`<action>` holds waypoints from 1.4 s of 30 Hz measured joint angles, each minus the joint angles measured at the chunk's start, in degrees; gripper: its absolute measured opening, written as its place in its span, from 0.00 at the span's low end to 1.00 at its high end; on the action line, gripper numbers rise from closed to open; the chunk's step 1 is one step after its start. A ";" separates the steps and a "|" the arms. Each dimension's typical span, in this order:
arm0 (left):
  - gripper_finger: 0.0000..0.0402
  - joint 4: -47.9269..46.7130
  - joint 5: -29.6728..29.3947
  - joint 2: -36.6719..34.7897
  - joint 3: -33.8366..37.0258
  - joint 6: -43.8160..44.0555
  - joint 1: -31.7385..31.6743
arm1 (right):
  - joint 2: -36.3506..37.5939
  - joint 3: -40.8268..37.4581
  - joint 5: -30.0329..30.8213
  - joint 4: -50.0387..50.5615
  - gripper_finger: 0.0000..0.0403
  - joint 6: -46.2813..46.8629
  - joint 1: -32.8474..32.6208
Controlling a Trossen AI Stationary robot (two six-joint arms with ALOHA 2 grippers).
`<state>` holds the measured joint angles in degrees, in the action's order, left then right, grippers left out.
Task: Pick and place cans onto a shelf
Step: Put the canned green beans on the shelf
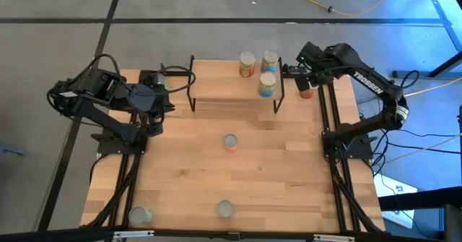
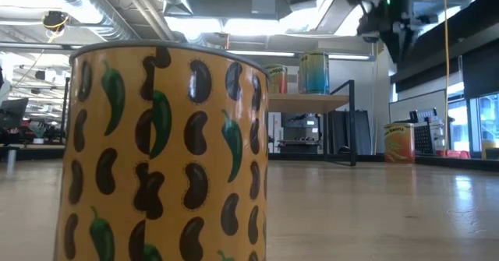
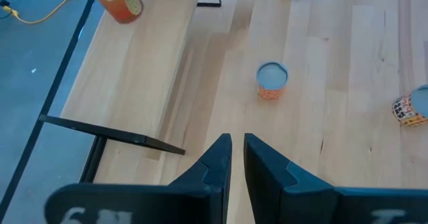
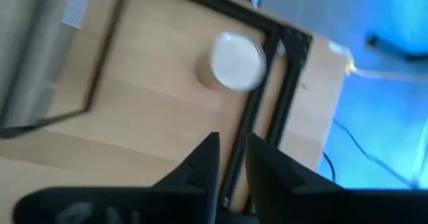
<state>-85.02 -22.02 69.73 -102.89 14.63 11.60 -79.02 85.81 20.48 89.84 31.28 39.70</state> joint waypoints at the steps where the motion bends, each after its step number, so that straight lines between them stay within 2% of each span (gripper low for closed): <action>1: 0.08 0.03 0.00 0.00 0.00 0.00 0.00 | -0.02 -1.40 -0.65 -0.38 0.21 -0.10 1.15; 6: 0.08 0.29 -0.02 0.00 0.00 0.00 -0.01 | -0.04 -8.04 -3.01 -7.75 0.27 -7.97 5.17; 13: 0.08 0.26 -0.02 0.00 0.00 0.28 -0.01 | -0.04 -15.34 -6.00 -19.53 0.27 -21.40 7.68; 16: 0.08 0.41 -0.02 0.00 0.00 0.31 -0.01 | -0.07 -18.18 -7.42 -21.70 0.27 -23.75 8.33; 30: 0.08 1.75 -0.07 0.00 0.00 0.46 -0.55 | -0.08 -26.19 -5.56 -32.79 0.27 -24.14 10.19; 38: 0.08 1.97 -0.07 0.00 0.00 0.50 -2.31 | -0.50 -29.08 -4.33 -35.41 0.27 -22.92 10.39; 42: 0.08 1.97 -0.02 0.00 0.00 0.48 -2.70 | -0.52 -31.16 -1.83 -36.01 0.27 -21.30 11.11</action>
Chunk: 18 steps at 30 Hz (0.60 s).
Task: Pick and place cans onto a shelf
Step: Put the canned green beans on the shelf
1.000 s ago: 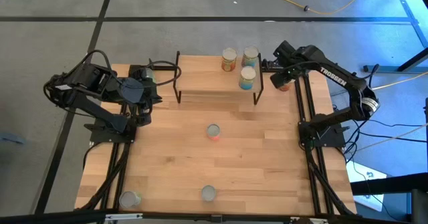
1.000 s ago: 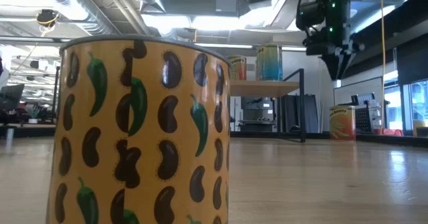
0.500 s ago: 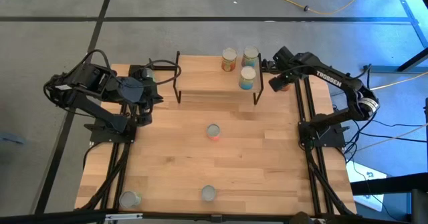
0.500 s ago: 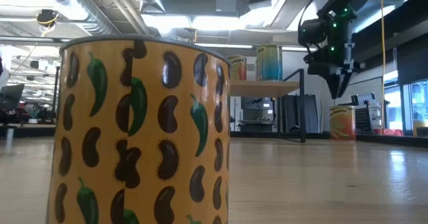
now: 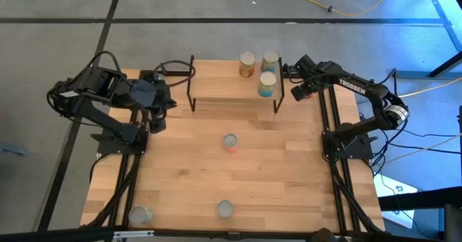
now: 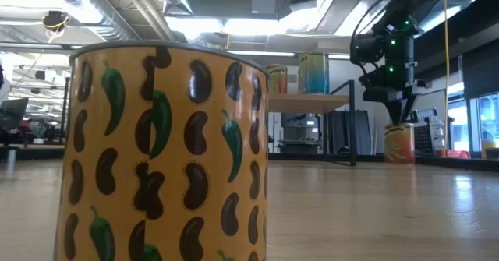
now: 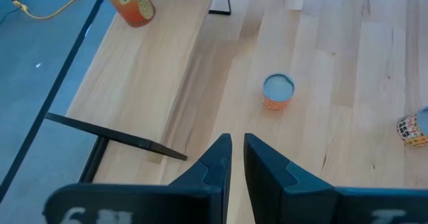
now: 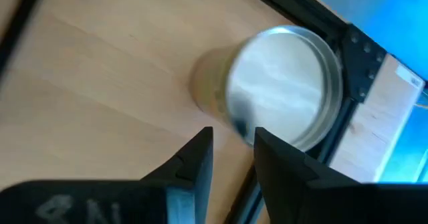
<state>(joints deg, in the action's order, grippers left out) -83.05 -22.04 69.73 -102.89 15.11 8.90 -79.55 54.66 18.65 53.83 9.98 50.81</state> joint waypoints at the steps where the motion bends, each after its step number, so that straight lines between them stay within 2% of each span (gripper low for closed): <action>1: 0.08 0.00 -0.01 0.00 0.00 0.00 -0.02 | 0.00 -0.49 0.34 -0.45 0.27 -0.06 0.34; 11: 0.08 0.00 0.00 0.00 0.00 0.00 0.00 | 0.19 -3.22 0.78 -6.49 0.26 -2.21 1.29; 14: 0.08 -0.02 0.00 0.00 0.00 0.00 0.00 | 0.15 -3.22 0.57 -6.45 0.18 -3.24 1.33; 18: 0.08 -0.01 0.00 0.00 0.00 -0.02 0.00 | 0.12 -3.22 0.25 -6.50 0.03 -2.81 1.33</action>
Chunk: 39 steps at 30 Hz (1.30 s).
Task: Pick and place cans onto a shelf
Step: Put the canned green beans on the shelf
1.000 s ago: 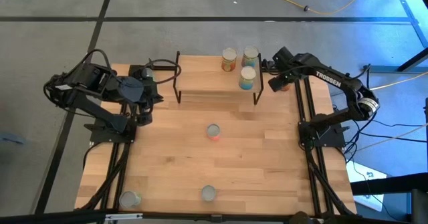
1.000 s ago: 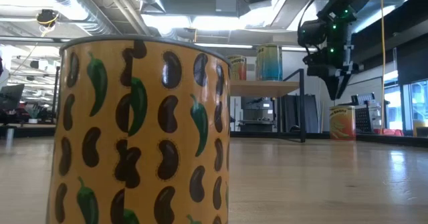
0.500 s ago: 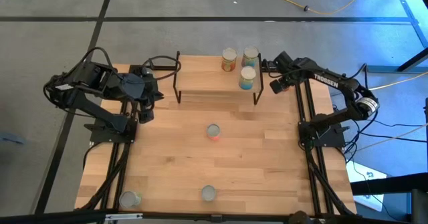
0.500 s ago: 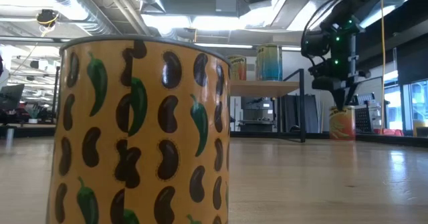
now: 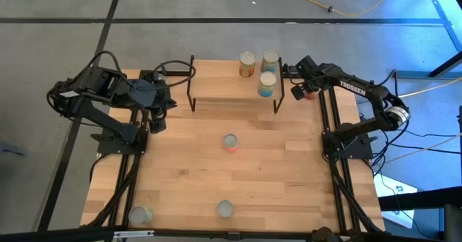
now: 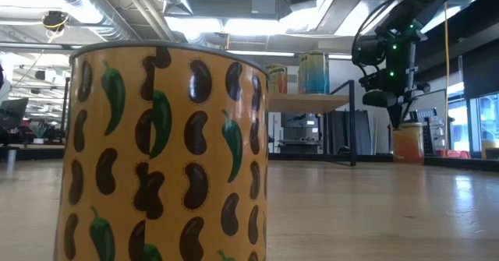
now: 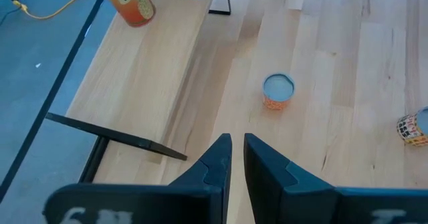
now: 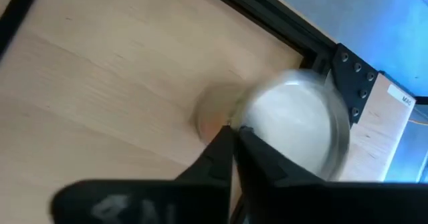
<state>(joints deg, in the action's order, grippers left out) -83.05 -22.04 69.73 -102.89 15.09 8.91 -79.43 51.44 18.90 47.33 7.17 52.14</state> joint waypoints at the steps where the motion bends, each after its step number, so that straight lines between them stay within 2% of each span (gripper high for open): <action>1: 0.08 0.00 0.00 0.00 0.00 0.00 0.00 | 0.01 0.00 -0.40 -0.07 0.02 0.04 0.00; 10: 0.08 -0.01 0.00 0.00 0.00 0.00 0.02 | -0.22 1.15 -1.06 0.83 0.01 -1.56 -0.04; 22: 0.08 -0.01 0.02 0.00 0.00 -0.03 0.02 | -0.27 6.57 -3.31 9.79 0.00 -3.00 -2.78; 33: 0.08 -0.03 0.02 0.00 0.00 -0.26 0.02 | 4.07 10.56 -4.07 21.90 0.00 -4.17 -9.49; 39: 0.08 -0.01 0.02 0.00 0.00 -0.26 0.02 | 8.29 14.14 -4.05 29.06 0.00 -1.30 -14.08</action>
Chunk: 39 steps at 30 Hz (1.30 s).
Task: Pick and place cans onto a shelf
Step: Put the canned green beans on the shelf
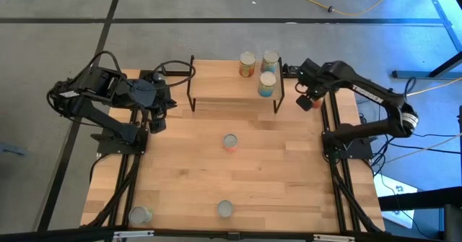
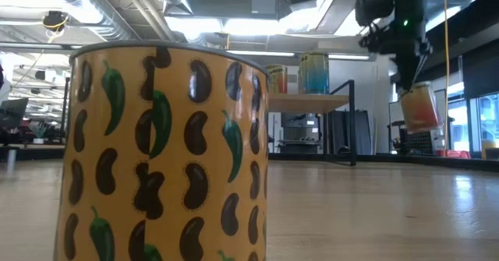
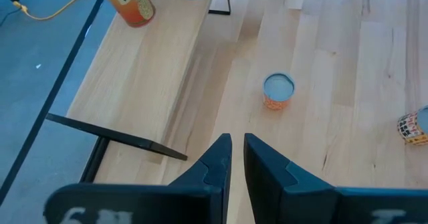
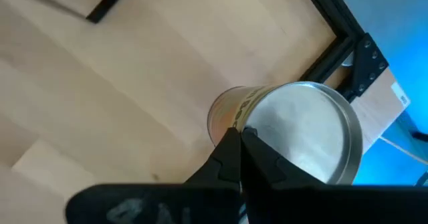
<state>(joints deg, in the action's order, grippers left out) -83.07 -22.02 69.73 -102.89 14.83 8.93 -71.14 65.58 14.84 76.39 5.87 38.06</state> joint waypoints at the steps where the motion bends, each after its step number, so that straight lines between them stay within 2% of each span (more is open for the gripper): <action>1: 0.08 0.00 0.00 0.00 0.00 0.00 0.00 | 0.60 0.57 0.01 0.90 0.00 0.03 -0.99; 8: 0.08 0.00 0.00 0.00 0.00 -0.62 0.00 | 2.42 4.03 -1.98 6.64 0.00 1.14 -10.54; 12: 0.08 -0.01 0.01 0.00 0.00 -1.07 0.00 | 2.44 4.27 -5.68 7.04 0.00 1.35 -18.17; 16: 0.08 -0.01 0.00 0.00 0.00 -1.54 0.00 | 2.23 4.29 -11.03 4.68 0.00 1.19 -26.45; 25: 0.08 0.00 0.00 0.00 0.00 -1.75 0.00 | -3.24 4.31 -11.51 -7.18 0.00 -0.41 -41.88; 31: 0.08 0.64 0.00 0.00 0.00 -1.44 0.00 | -9.41 4.31 -9.34 -20.07 0.00 -4.11 -46.75; 39: 0.08 1.64 0.00 0.00 0.00 -1.40 -0.01 | -17.19 4.33 -8.47 -23.44 0.00 -7.94 -47.62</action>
<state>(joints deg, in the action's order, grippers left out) -81.43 -22.02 69.73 -102.89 13.43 8.92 -88.34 69.91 6.37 52.95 -2.07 -9.56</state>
